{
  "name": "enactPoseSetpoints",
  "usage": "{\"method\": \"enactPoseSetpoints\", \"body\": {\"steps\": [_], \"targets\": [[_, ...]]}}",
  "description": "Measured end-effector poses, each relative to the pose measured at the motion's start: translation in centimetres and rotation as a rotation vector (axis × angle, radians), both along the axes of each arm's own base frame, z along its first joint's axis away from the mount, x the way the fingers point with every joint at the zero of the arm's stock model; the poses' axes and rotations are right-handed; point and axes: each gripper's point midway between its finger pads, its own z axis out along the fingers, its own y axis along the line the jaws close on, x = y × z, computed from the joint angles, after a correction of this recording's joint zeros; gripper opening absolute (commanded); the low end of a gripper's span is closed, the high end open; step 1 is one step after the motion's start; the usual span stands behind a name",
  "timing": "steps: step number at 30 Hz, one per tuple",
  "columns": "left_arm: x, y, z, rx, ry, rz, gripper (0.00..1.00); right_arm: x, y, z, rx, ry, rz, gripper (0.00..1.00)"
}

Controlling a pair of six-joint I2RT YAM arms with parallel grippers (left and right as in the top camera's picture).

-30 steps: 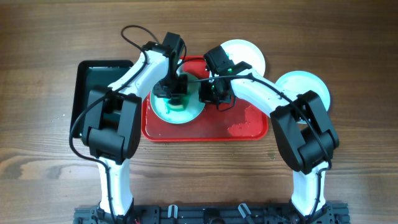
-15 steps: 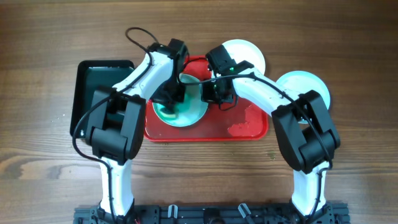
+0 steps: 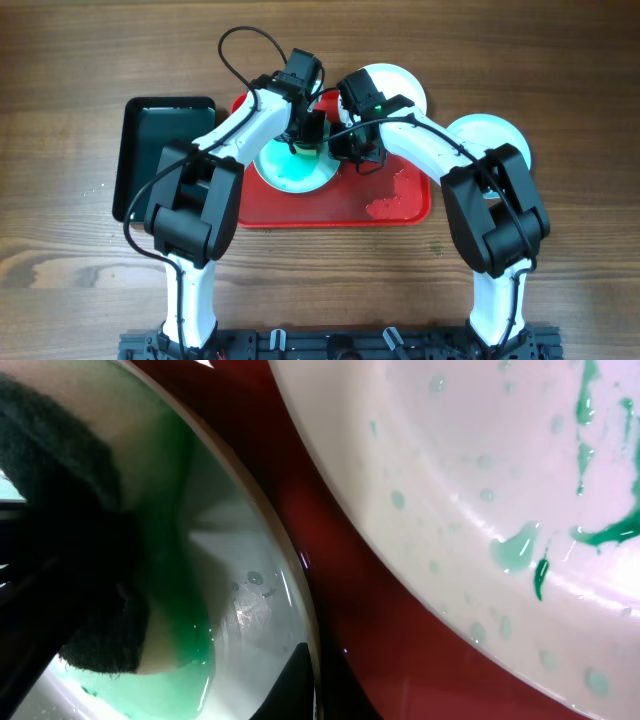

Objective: Clean dirty plates on tray and stack at the side
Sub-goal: 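Scrub the held plate with the sponge in the left gripper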

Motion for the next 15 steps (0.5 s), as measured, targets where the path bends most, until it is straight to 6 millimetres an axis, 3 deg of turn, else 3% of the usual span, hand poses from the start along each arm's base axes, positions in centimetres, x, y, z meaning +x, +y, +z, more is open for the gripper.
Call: {"method": "enactPoseSetpoints", "body": {"steps": [4,9,12,15], "targets": [[-0.4,1.1,-0.1,0.052,0.023,0.154,0.04,0.0,0.1,0.0,0.003,0.0,0.001,0.04],[-2.3,5.2,-0.2,0.137,0.128,0.453,0.04,-0.8,1.5,0.1,0.026,0.008,0.035,0.04],[-2.3,5.9,-0.3,0.105,0.163,0.484,0.04,-0.9,1.6,0.2,0.031,0.01,0.04,0.05],[-2.4,5.6,-0.3,0.022,0.215,0.39,0.04,-0.9,1.6,0.2,0.031,0.01,0.04,0.05]]}}
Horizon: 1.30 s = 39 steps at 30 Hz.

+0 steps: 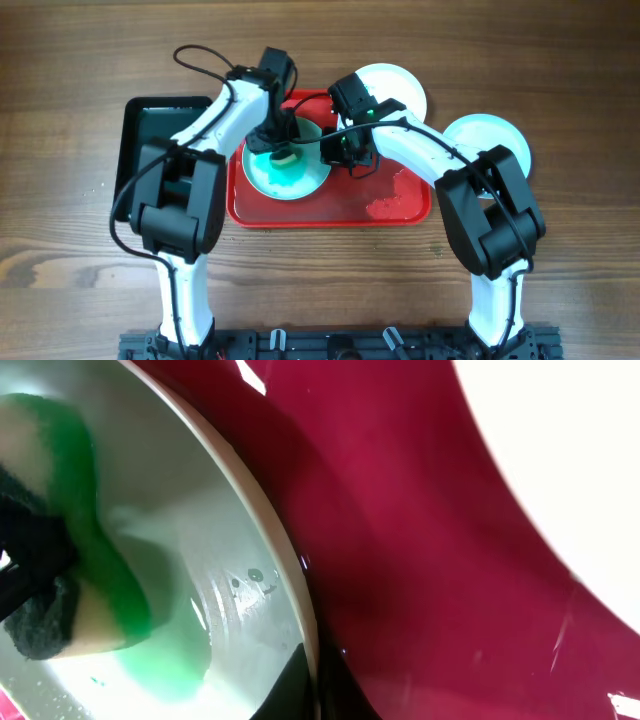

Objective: Clean dirty plates on tray and stack at the side
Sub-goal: 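Scrub the held plate with the sponge in the left gripper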

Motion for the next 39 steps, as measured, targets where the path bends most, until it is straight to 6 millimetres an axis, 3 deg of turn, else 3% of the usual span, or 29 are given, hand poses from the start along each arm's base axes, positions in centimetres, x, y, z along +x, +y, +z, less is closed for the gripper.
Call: {"method": "enactPoseSetpoints", "body": {"steps": [3,5,9,14,18,21,24,31,36,39], "targets": [[-0.8,-1.8,0.3,-0.189,0.036,-0.175,0.04,-0.1,-0.1,0.0,-0.002,0.003,0.0,0.04],[-2.0,-4.3,0.6,-0.345,0.055,-0.305,0.04,-0.1,-0.1,0.0,-0.002,0.003,0.0,0.04],[-2.0,-6.1,0.7,-0.427,0.018,-0.388,0.04,-0.1,-0.1,0.0,-0.002,0.003,0.0,0.04],[-0.7,-3.8,-0.1,-0.208,0.01,-0.193,0.04,0.1,0.1,0.0,0.003,-0.003,0.001,0.04],[1.2,2.4,0.1,0.173,-0.077,0.033,0.04,0.1,0.1,0.0,0.005,-0.002,0.002,0.04],[1.1,4.4,0.3,0.281,-0.09,0.08,0.04,0.1,0.1,0.0,0.005,-0.002,0.002,0.04],[0.1,4.6,0.2,0.285,-0.042,0.025,0.04,0.0,0.1,0.0,0.005,-0.002,0.003,0.04],[-5.6,1.7,0.2,-0.024,0.21,-0.403,0.04,-0.1,0.0,-0.1,-0.001,-0.004,0.021,0.04],[-7.2,-1.2,0.4,-0.235,0.222,-0.573,0.04,-0.1,0.0,-0.1,-0.002,-0.004,0.021,0.04],[-6.8,-2.8,0.4,-0.325,0.18,-0.616,0.04,0.0,0.0,-0.1,-0.001,-0.004,0.021,0.04]]}}
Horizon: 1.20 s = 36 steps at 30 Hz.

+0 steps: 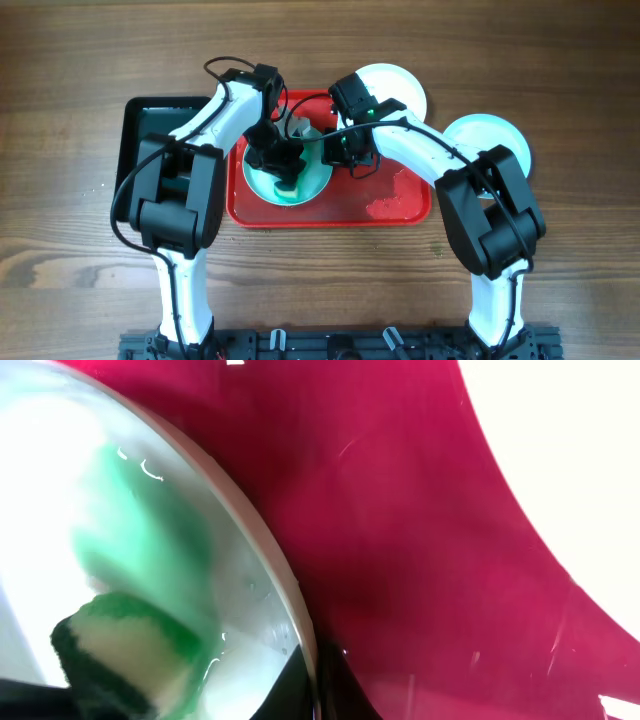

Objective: Clean dirty plates on tray and stack at the side
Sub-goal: 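Scrub the held plate with the sponge in the left gripper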

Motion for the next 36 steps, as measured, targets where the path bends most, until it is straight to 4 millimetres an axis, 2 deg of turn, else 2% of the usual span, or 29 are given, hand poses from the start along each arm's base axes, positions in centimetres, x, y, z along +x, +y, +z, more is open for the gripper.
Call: {"method": "enactPoseSetpoints", "body": {"steps": [6,10,12,14,16,18,19,22,24,25,29,31,34,36], "targets": [[2.8,-1.8,-0.1,-0.091,-0.124,-0.005,0.04,0.2,-0.3,0.0,0.0,-0.002,-0.008,0.04],[6.3,-2.0,-0.5,-0.039,-0.234,0.122,0.04,0.7,-0.5,0.0,-0.004,-0.015,-0.022,0.04],[8.0,-0.9,-0.5,0.094,-0.303,0.241,0.04,0.8,-0.6,0.0,-0.004,-0.018,-0.023,0.04],[9.7,1.2,-0.4,0.233,-0.371,0.359,0.04,0.8,-0.5,0.0,-0.004,-0.018,-0.024,0.04],[10.4,3.9,-0.2,0.383,-0.417,0.466,0.04,0.8,-0.6,0.0,-0.004,-0.018,-0.024,0.04],[9.8,6.9,0.0,0.547,-0.432,0.563,0.04,0.8,-0.5,0.1,0.0,-0.017,-0.024,0.04],[9.2,7.6,0.0,0.593,-0.418,0.58,0.04,0.7,-0.2,0.1,0.012,-0.016,-0.018,0.04],[7.0,9.2,0.1,0.695,-0.357,0.583,0.04,-0.1,0.9,0.1,0.028,-0.004,0.013,0.04],[5.7,9.2,-0.1,0.697,-0.302,0.516,0.04,-0.2,0.9,0.1,0.029,0.002,0.015,0.04],[5.3,9.0,-0.2,0.684,-0.281,0.487,0.04,-0.3,0.9,0.0,0.028,0.004,0.017,0.04],[1.4,6.6,-0.3,0.479,-0.06,0.266,0.04,-0.3,0.5,0.0,0.02,0.008,0.022,0.04],[-0.2,4.6,-0.1,0.333,0.03,0.201,0.04,-0.3,0.5,0.0,0.02,0.006,0.026,0.04],[-0.7,1.9,0.0,0.173,0.067,0.16,0.04,-0.3,0.5,0.0,0.02,0.005,0.028,0.04],[0.2,0.9,-0.1,0.11,0.034,0.159,0.04,-0.2,0.4,0.0,0.017,0.003,0.025,0.04]]}}
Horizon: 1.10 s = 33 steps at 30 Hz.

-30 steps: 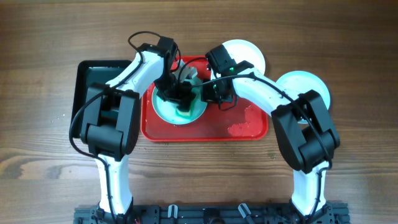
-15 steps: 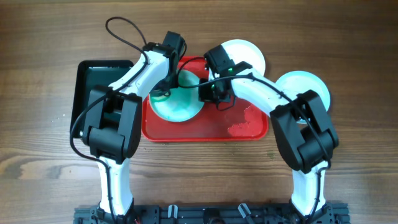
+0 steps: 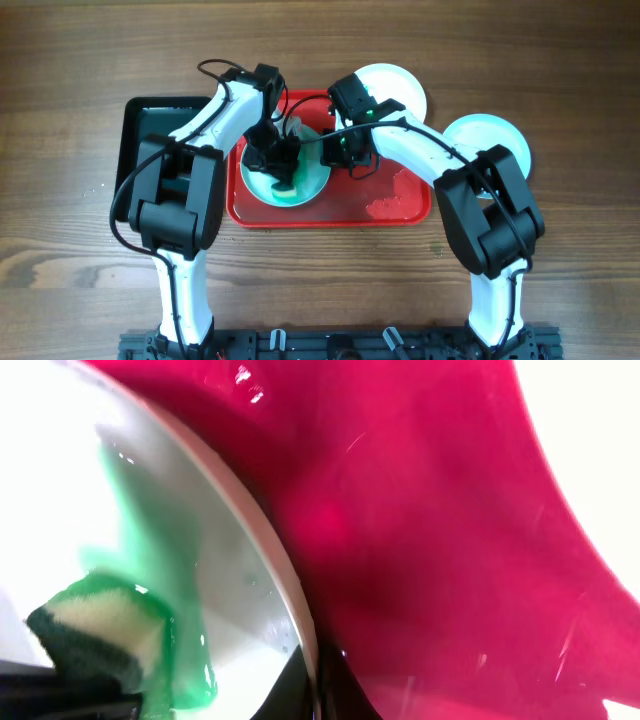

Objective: Clean dirty plates on tray and stack at the side
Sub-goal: 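Scrub the held plate with the sponge in the left gripper, then raise the left gripper with the sponge away from the plate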

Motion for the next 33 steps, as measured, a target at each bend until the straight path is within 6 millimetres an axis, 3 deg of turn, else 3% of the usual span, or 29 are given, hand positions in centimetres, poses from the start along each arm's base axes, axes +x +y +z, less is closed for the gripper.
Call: {"method": "enactPoseSetpoints", "body": {"steps": [4,7,11,14,16,20,23,25,29,30,32,33], "targets": [[2.7,-1.5,-0.2,-0.069,-0.105,0.026,0.04,0.5,-0.7,0.0,-0.006,-0.005,-0.021,0.04],[6.6,-2.3,-0.4,-0.06,-0.242,0.132,0.04,0.9,-1.0,0.0,-0.011,-0.013,-0.038,0.04],[10.3,-1.2,-0.2,0.061,-0.393,0.278,0.04,1.0,-1.0,0.0,-0.011,-0.013,-0.042,0.04],[11.2,0.6,-0.1,0.178,-0.441,0.348,0.04,1.0,-1.0,0.0,-0.012,-0.014,-0.043,0.04],[11.1,4.0,0.1,0.37,-0.482,0.412,0.04,1.0,-0.9,0.0,-0.009,-0.015,-0.042,0.04],[8.2,7.2,1.1,0.547,-0.421,0.409,0.04,0.4,0.0,0.1,0.006,-0.009,-0.018,0.04],[6.8,8.2,4.0,0.569,-0.381,0.422,0.04,0.1,0.1,0.0,0.004,0.0,-0.013,0.08],[7.9,8.6,9.2,0.5,-0.45,0.488,0.04,0.1,0.0,0.0,0.003,0.001,-0.011,0.16],[8.6,9.1,14.8,0.398,-0.55,0.562,0.04,0.3,0.3,0.1,0.016,-0.011,-0.003,0.24],[8.7,9.3,15.1,0.389,-0.553,0.57,0.04,0.8,0.6,0.3,0.029,-0.033,-0.003,0.23],[8.7,9.3,14.9,0.379,-0.537,0.574,0.04,1.2,0.9,0.3,0.04,-0.047,-0.007,0.07],[8.7,9.2,14.7,0.372,-0.529,0.575,0.04,1.2,0.9,0.1,0.039,-0.043,-0.011,0.04]]}}
